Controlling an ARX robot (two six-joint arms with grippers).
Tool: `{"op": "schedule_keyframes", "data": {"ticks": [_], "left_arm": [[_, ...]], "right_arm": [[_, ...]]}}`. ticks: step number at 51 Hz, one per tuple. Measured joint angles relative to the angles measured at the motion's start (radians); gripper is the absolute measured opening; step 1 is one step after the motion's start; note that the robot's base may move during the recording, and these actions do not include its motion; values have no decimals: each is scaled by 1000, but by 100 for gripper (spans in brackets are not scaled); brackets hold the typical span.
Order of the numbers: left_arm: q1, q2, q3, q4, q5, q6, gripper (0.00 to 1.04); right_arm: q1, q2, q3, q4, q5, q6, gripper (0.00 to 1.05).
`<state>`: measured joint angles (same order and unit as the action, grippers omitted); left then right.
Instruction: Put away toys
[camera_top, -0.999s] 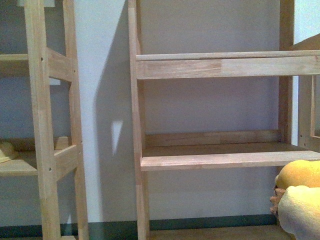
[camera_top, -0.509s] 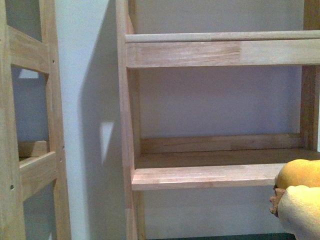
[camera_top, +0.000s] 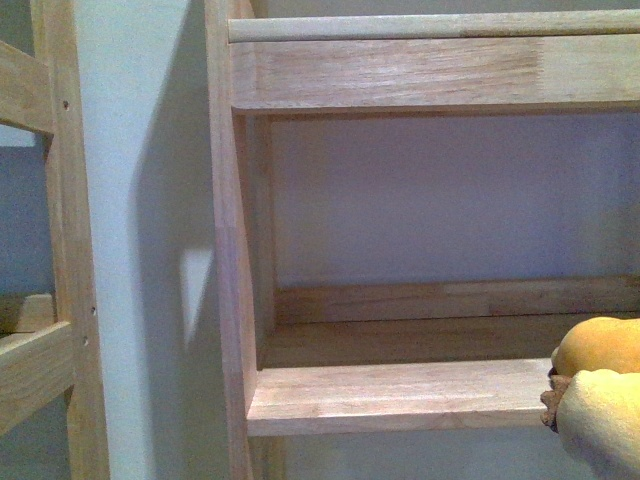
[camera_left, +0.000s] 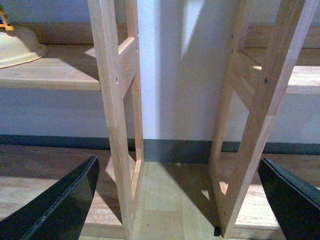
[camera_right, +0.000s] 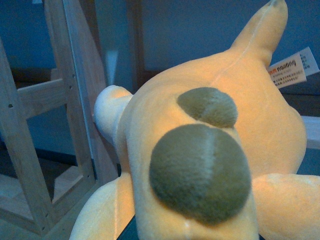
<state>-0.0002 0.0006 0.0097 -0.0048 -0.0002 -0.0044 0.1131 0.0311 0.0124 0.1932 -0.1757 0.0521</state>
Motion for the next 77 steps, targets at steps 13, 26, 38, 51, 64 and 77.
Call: {"op": "schedule_keyframes", "data": {"ticks": [13, 26, 38, 51, 64, 77], "left_arm": [[0, 0, 0, 0, 0, 0, 99], [0, 0, 0, 0, 0, 0, 99], [0, 0, 0, 0, 0, 0, 99], [0, 0, 0, 0, 0, 0, 99], [0, 0, 0, 0, 0, 0, 99], [0, 0, 0, 0, 0, 0, 99]], "right_arm": [[0, 0, 0, 0, 0, 0, 8], [0, 0, 0, 0, 0, 0, 8], [64, 83, 48, -126, 297, -68, 8], [0, 284, 403, -48, 205, -116, 8], [-141, 630, 842, 32, 41, -64, 8], [-121, 903, 1144, 34, 39, -22, 8]]}}
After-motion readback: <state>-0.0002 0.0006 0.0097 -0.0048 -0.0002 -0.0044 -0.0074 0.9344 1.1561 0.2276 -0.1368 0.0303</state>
